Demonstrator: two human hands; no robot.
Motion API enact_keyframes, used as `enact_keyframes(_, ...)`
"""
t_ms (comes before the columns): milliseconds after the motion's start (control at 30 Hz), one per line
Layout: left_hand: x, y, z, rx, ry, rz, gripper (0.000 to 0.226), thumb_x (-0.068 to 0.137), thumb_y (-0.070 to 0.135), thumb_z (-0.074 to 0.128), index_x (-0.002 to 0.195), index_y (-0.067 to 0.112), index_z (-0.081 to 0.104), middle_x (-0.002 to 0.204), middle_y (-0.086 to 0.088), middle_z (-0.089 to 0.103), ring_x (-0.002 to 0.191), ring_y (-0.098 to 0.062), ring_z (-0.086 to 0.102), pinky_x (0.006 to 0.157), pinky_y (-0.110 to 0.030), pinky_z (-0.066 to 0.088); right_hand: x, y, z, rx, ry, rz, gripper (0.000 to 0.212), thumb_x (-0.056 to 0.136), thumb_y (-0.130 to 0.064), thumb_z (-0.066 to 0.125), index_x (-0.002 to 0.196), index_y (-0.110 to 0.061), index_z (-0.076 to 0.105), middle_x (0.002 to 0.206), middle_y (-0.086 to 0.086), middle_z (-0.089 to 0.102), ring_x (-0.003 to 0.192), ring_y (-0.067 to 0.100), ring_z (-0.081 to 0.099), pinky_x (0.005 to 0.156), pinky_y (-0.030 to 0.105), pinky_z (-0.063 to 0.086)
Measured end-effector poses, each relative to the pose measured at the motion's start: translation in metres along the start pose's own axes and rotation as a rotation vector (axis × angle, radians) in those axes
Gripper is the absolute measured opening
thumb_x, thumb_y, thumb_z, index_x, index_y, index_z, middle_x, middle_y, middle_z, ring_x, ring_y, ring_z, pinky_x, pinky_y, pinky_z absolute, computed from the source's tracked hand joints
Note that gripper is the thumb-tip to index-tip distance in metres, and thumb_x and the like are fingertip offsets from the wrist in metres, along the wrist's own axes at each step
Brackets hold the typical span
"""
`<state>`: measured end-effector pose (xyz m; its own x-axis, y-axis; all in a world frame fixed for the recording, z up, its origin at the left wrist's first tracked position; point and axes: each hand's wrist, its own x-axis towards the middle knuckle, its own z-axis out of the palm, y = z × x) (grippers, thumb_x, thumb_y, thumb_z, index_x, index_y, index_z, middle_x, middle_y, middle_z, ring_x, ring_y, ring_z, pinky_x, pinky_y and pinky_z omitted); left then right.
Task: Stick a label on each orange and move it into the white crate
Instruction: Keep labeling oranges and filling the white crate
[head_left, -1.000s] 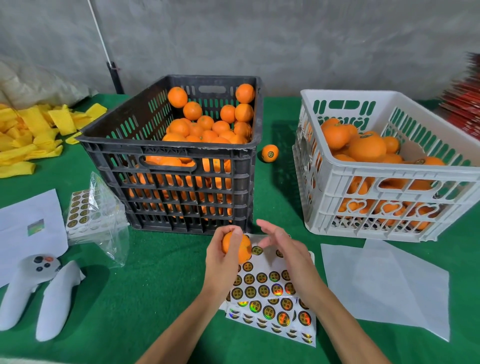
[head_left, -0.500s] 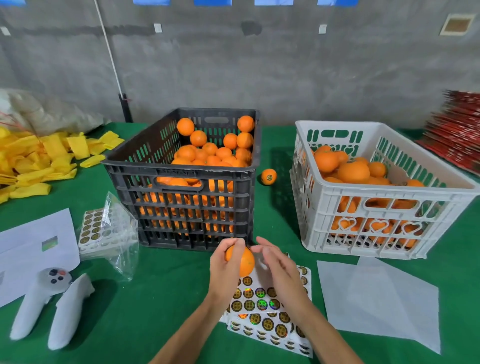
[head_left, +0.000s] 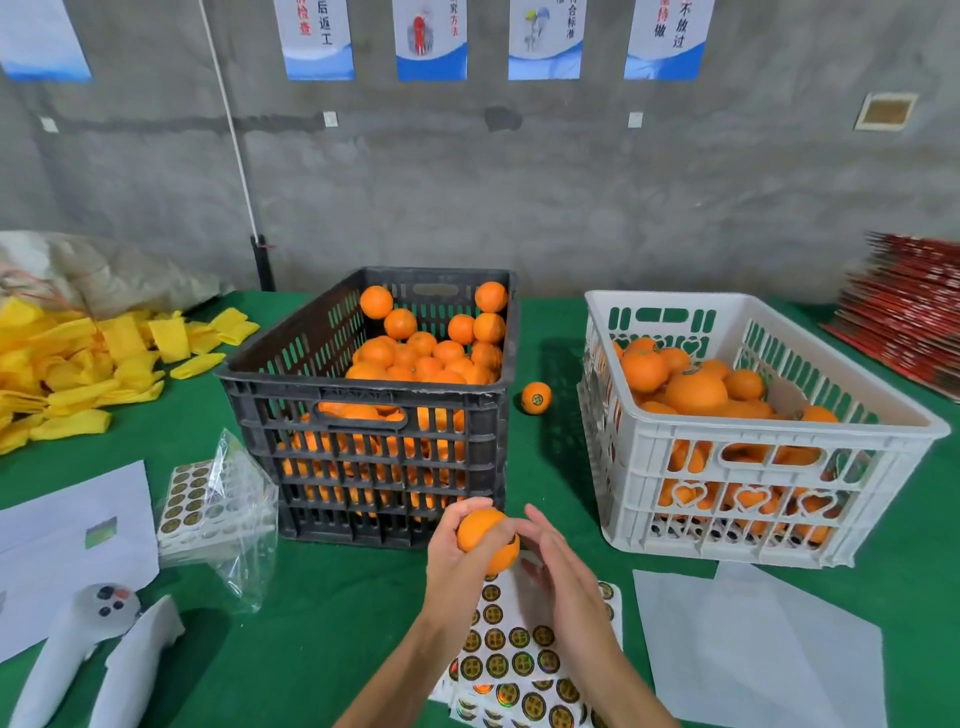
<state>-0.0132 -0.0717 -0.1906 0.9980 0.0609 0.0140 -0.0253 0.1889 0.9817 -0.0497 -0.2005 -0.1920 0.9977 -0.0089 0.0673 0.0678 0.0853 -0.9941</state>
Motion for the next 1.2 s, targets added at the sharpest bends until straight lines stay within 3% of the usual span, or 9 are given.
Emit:
enact_keyframes(133, 0.004, 0.021, 0.022, -0.163, -0.064, -0.039, 0.046, 0.067, 0.039, 0.086, 0.109, 0.027, 0.073, 0.12, -0.019, 0.068, 0.107, -0.037, 0.07, 0.093, -0.049, 0.06, 0.004, -0.02, -0.013, -0.029, 0.044, -0.116, 0.039, 0.099, -0.062, 0.052, 0.137, -0.056, 0.056, 0.15, -0.023, 0.051, 0.138, -0.001, 0.049, 0.116, 0.029, 0.042)
enact_keyframes(233, 0.008, 0.051, 0.049, -0.283, -0.173, -0.051, 0.042, 0.078, 0.035, 0.083, 0.115, 0.02, 0.071, 0.12, -0.02, 0.069, 0.104, -0.029, 0.071, 0.088, -0.04, 0.058, 0.008, -0.053, -0.026, -0.408, 0.073, -0.389, 0.049, 0.101, -0.053, 0.055, 0.149, -0.047, 0.046, 0.16, -0.024, 0.036, 0.147, -0.001, 0.034, 0.113, 0.013, 0.035)
enact_keyframes(367, 0.026, 0.091, 0.099, -0.305, -0.272, -0.032, 0.028, 0.096, 0.036, 0.071, 0.119, 0.019, 0.073, 0.121, -0.01, 0.072, 0.114, -0.024, 0.07, 0.101, -0.04, 0.055, 0.026, -0.101, -0.046, -0.959, 0.377, -0.647, 0.072, 0.092, -0.051, 0.061, 0.153, -0.016, 0.047, 0.156, -0.002, 0.049, 0.144, 0.013, 0.044, 0.117, 0.031, 0.037)
enact_keyframes(600, 0.072, 0.173, 0.192, -0.159, -0.479, -0.121, 0.043, 0.106, 0.043, 0.053, 0.134, 0.011, 0.06, 0.124, -0.01, 0.067, 0.122, -0.028, 0.063, 0.112, -0.045, 0.047, 0.07, -0.188, -0.104, -1.234, 0.78, -0.701, 0.053, 0.097, -0.043, 0.064, 0.132, -0.002, 0.065, 0.136, 0.016, 0.065, 0.131, 0.033, 0.058, 0.113, 0.046, 0.042)
enact_keyframes(700, 0.091, 0.196, 0.213, -0.155, -0.599, -0.152, 0.039, 0.111, 0.04, 0.041, 0.1, 0.009, 0.062, 0.085, -0.006, 0.068, 0.09, -0.012, 0.068, 0.087, -0.024, 0.054, 0.095, -0.214, -0.119, -1.365, 0.706, -0.619, 0.034, 0.106, -0.026, 0.053, 0.132, -0.011, 0.068, 0.15, 0.011, 0.055, 0.144, 0.029, 0.045, 0.12, 0.043, 0.03)
enact_keyframes(767, 0.099, 0.208, 0.219, -0.132, -0.564, -0.112, 0.038, 0.111, 0.042, 0.04, 0.103, 0.013, 0.062, 0.088, 0.001, 0.071, 0.085, -0.006, 0.071, 0.081, -0.021, 0.055, 0.108, -0.221, -0.112, -1.363, 0.612, -0.589, 0.037, 0.105, -0.019, 0.051, 0.14, -0.012, 0.061, 0.153, 0.007, 0.052, 0.148, 0.026, 0.039, 0.123, 0.038, 0.024)
enact_keyframes(900, 0.136, 0.223, 0.189, 0.243, -0.317, 0.299, 0.03, 0.11, 0.041, 0.041, 0.102, 0.025, 0.066, 0.108, 0.003, 0.068, 0.11, -0.016, 0.063, 0.097, -0.033, 0.047, 0.122, -0.221, -0.069, -1.167, 0.536, -0.746, 0.033, 0.099, -0.011, 0.061, 0.132, -0.007, 0.068, 0.135, 0.009, 0.067, 0.129, 0.027, 0.058, 0.113, 0.039, 0.039)
enact_keyframes(1033, 0.192, 0.227, 0.106, 0.686, -0.141, 0.48, 0.022, 0.107, 0.023, 0.047, 0.111, 0.017, 0.067, 0.115, -0.006, 0.069, 0.113, -0.024, 0.062, 0.097, -0.034, 0.046, 0.144, -0.215, -0.016, -0.96, 0.352, -0.725, 0.03, 0.103, -0.021, 0.058, 0.129, -0.013, 0.07, 0.128, 0.005, 0.071, 0.121, 0.024, 0.061, 0.104, 0.039, 0.046)
enact_keyframes(1200, 0.222, 0.217, 0.0, 1.498, -0.334, 0.028, 0.023, 0.1, 0.031, 0.056, 0.114, 0.015, 0.064, 0.127, -0.007, 0.061, 0.112, -0.027, 0.059, 0.089, -0.034, 0.048, 0.178, -0.209, 0.048, -0.789, 0.102, -0.528, 0.031, 0.103, -0.021, 0.055, 0.131, -0.02, 0.069, 0.129, 0.003, 0.071, 0.122, 0.024, 0.063, 0.102, 0.04, 0.05)
